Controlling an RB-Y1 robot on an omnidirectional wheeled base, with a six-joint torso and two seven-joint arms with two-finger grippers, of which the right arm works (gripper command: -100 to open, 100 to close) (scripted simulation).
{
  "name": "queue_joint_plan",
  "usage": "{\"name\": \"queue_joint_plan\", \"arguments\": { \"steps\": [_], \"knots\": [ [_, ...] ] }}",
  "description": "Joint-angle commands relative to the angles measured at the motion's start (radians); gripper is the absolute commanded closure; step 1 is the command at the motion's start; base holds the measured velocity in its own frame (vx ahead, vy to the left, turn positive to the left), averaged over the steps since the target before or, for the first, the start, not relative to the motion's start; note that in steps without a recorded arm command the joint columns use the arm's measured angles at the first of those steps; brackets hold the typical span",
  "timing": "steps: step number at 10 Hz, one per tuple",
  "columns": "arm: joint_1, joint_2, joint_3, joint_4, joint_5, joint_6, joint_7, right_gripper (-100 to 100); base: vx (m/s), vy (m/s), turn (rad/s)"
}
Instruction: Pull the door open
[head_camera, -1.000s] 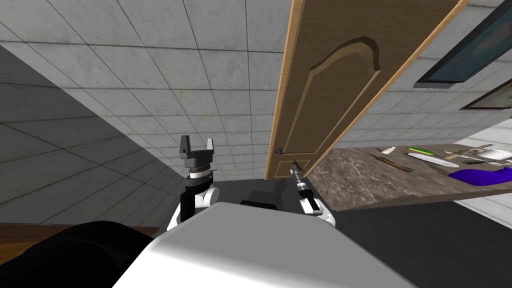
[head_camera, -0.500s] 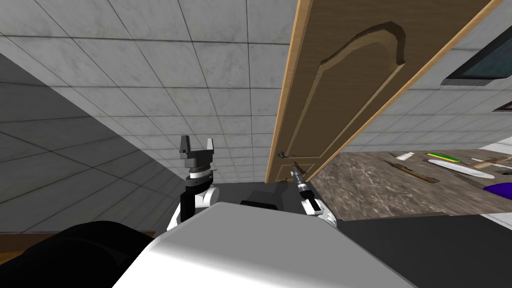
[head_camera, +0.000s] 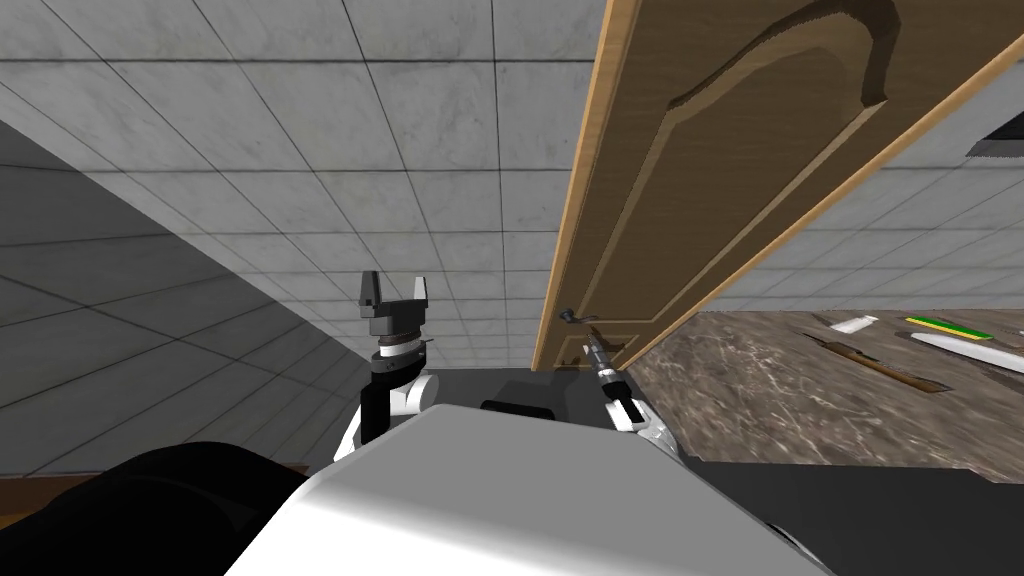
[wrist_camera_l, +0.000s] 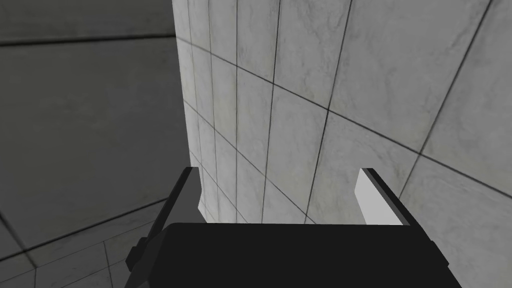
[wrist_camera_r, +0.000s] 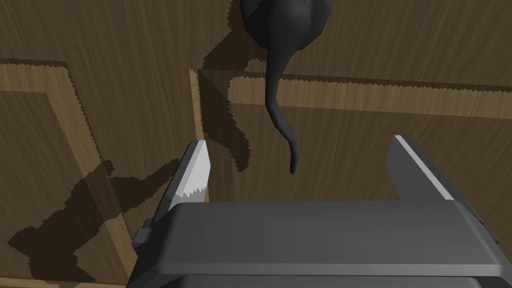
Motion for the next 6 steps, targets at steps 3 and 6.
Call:
{"name": "queue_joint_plan", "arguments": {
  "steps": [3,6],
  "knots": [
    [-0.043,-0.011,-0.03,0.084,-0.014,-0.024,0.006,-100,0.072,0.031,0.129],
    [-0.087,-0.022,-0.06,0.17,-0.029,-0.048,0.012,-100,0.083,0.028,0.149]
  ]
}}
